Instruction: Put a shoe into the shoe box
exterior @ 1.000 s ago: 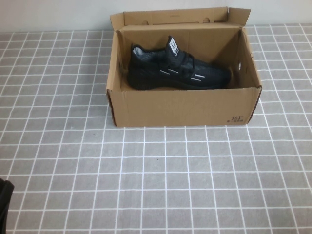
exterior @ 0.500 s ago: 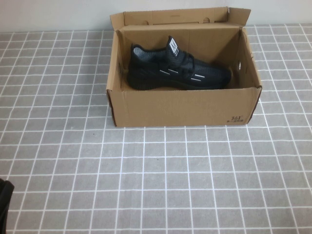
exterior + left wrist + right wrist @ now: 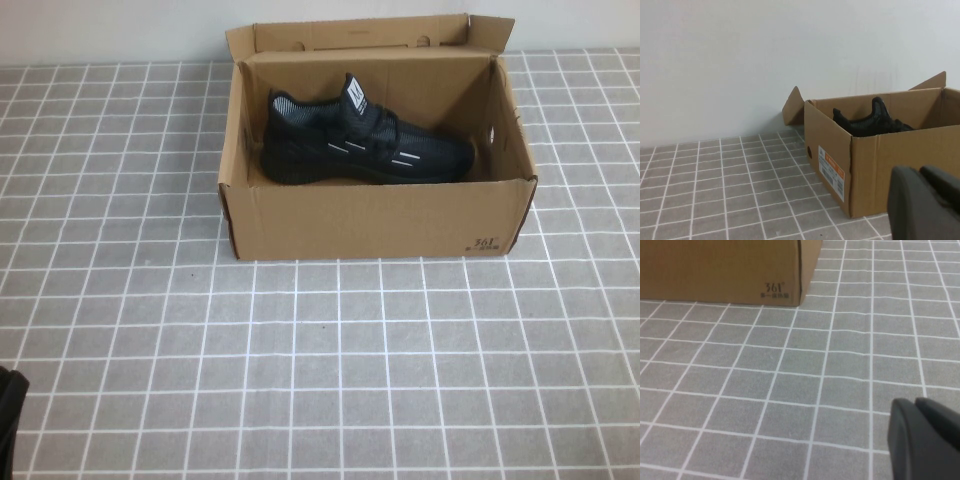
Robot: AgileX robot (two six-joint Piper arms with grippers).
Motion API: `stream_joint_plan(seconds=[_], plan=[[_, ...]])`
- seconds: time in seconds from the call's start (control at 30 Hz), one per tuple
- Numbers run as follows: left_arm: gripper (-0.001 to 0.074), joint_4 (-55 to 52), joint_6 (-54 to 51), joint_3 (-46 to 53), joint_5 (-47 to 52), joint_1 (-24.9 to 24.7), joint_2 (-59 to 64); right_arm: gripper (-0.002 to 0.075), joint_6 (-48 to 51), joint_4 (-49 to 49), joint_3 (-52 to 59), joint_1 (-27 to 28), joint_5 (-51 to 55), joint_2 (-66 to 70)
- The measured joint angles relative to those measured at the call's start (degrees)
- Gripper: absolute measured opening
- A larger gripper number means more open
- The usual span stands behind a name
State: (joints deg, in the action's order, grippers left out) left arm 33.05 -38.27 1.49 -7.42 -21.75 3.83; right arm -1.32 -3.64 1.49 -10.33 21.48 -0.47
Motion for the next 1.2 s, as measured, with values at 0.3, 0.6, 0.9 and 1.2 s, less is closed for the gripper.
stream_joint_plan(seconds=[0.3, 0.6, 0.9, 1.2], plan=[[-0.0001, -20.2, 7.1, 0.0, -3.2, 2.9, 0.0, -0.0016, 0.0, 0.0, 0.0, 0.0, 0.1, 0.0], [-0.0001, -30.9, 24.4, 0.0, 5.6, 15.1, -4.2, -0.0016, 0.0, 0.0, 0.0, 0.0, 0.2, 0.0], [-0.0001, -32.3, 27.1, 0.1, 28.8, 16.2, -4.4, -0.0016, 0.0, 0.0, 0.0, 0.0, 0.2, 0.0], [-0.0001, -32.3, 27.4, 0.1, 29.5, 16.3, -4.4, -0.0016, 0.0, 0.0, 0.0, 0.0, 0.2, 0.0]])
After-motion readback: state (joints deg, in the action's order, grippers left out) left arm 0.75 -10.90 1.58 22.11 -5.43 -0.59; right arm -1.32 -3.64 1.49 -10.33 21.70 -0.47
